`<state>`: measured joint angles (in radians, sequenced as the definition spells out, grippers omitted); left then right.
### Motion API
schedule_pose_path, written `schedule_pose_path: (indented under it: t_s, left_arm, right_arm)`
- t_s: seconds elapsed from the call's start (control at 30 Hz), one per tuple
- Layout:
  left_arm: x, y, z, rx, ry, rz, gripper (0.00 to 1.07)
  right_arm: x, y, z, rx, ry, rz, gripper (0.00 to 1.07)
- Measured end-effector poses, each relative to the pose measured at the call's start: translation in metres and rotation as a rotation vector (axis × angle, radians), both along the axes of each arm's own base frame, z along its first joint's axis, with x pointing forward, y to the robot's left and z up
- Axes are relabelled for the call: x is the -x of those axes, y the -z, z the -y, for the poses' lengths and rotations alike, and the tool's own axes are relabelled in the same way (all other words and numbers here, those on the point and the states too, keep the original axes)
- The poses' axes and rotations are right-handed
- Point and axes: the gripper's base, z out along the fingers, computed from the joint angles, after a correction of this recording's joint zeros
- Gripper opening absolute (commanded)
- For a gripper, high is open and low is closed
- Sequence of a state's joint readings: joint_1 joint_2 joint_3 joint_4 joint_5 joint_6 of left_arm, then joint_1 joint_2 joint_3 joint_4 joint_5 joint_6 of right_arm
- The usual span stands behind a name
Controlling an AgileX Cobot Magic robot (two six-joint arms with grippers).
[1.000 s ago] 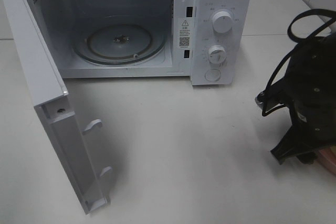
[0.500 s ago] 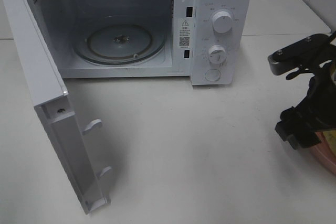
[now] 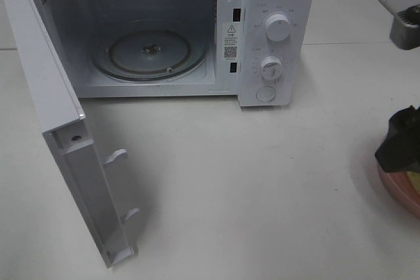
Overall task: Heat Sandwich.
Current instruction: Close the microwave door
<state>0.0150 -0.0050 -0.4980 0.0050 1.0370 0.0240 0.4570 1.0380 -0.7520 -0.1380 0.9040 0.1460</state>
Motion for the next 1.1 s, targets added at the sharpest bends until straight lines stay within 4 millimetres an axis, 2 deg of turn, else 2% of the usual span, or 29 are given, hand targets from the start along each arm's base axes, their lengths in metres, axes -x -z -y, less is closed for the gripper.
schedule_pose_path:
  t_s: [0.27, 0.33, 0.43, 0.47, 0.57, 0.63, 0.77, 0.8, 0.83, 1.1]
  left_arm:
    - [0.0, 0.0, 0.0, 0.0, 0.0, 0.0, 0.99]
    - [0.0, 0.0, 0.0, 0.0, 0.0, 0.0, 0.99]
    - [0.0, 0.0, 0.0, 0.0, 0.0, 0.0, 0.99]
    - [0.0, 0.0, 0.0, 0.0, 0.0, 0.0, 0.99]
    - [0.0, 0.0, 0.0, 0.0, 0.0, 0.0, 0.99]
    - [0.0, 0.0, 0.0, 0.0, 0.0, 0.0, 0.99]
    - [0.0, 0.0, 0.0, 0.0, 0.0, 0.0, 0.99]
    - [0.0, 0.0, 0.0, 0.0, 0.0, 0.0, 0.99]
    - [0.0, 0.0, 0.0, 0.0, 0.0, 0.0, 0.99]
    - [0.0, 0.0, 0.0, 0.0, 0.0, 0.0, 0.99]
  right_arm:
    - [0.037, -0.026, 0.017, -0.052, 0.008, 0.076, 0.76]
    - [0.041, -0.028, 0.019, -0.057, 0.009, 0.085, 0.76]
    - [0.061, -0.034, 0.029, -0.085, 0.01, 0.143, 0.76]
    - [0.061, -0.034, 0.029, -0.085, 0.01, 0.143, 0.76]
    - [0.08, -0.03, 0.041, -0.109, 0.03, 0.199, 0.76]
    - [0.085, -0.028, 0.044, -0.113, 0.045, 0.212, 0.76]
    - [0.106, -0.021, 0.059, -0.135, 0.137, 0.31, 0.76]
    - [0.106, -0.021, 0.059, -0.135, 0.137, 0.31, 0.76]
    - [0.115, -0.019, 0.064, -0.145, 0.16, 0.359, 0.76]
    - [0.145, -0.004, 0.071, -0.196, 0.272, 0.49, 0.76]
